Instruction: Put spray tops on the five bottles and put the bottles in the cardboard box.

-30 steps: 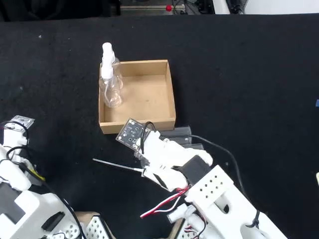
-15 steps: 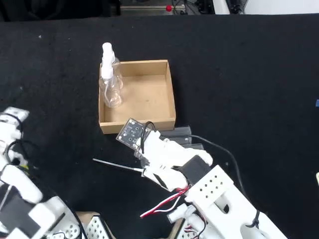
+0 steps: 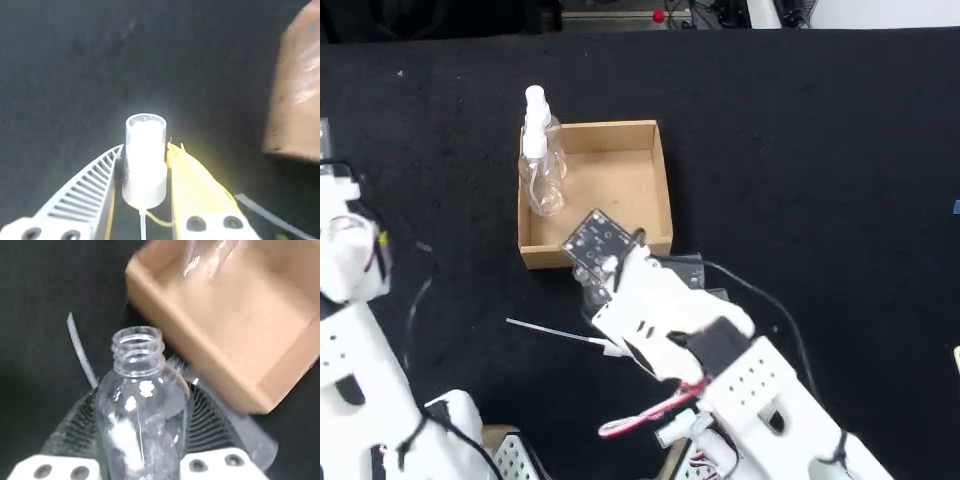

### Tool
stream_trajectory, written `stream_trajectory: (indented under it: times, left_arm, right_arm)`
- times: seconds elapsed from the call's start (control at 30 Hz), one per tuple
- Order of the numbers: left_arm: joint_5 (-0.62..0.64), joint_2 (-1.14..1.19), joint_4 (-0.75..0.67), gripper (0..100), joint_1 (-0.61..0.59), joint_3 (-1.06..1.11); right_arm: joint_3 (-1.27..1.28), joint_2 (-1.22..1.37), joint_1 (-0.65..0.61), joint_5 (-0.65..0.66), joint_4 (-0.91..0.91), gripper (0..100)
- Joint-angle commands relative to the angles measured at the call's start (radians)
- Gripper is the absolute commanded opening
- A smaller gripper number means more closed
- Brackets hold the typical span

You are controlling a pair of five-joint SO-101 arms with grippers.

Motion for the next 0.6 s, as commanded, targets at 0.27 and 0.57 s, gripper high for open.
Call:
stream_trajectory:
  times: [0.27,0.57]
  left_arm:
    - [0.417,0.023,0.055,3,0.529,-0.578]
    - [0.535,0.035,-0.207,3,0.88,-0.604]
  right_arm:
    - [0.17,-0.437,-0.012,-0.008,-0.094,1.0]
    - [0.234,-0.601,-0.008,-0.058,-0.094,1.1]
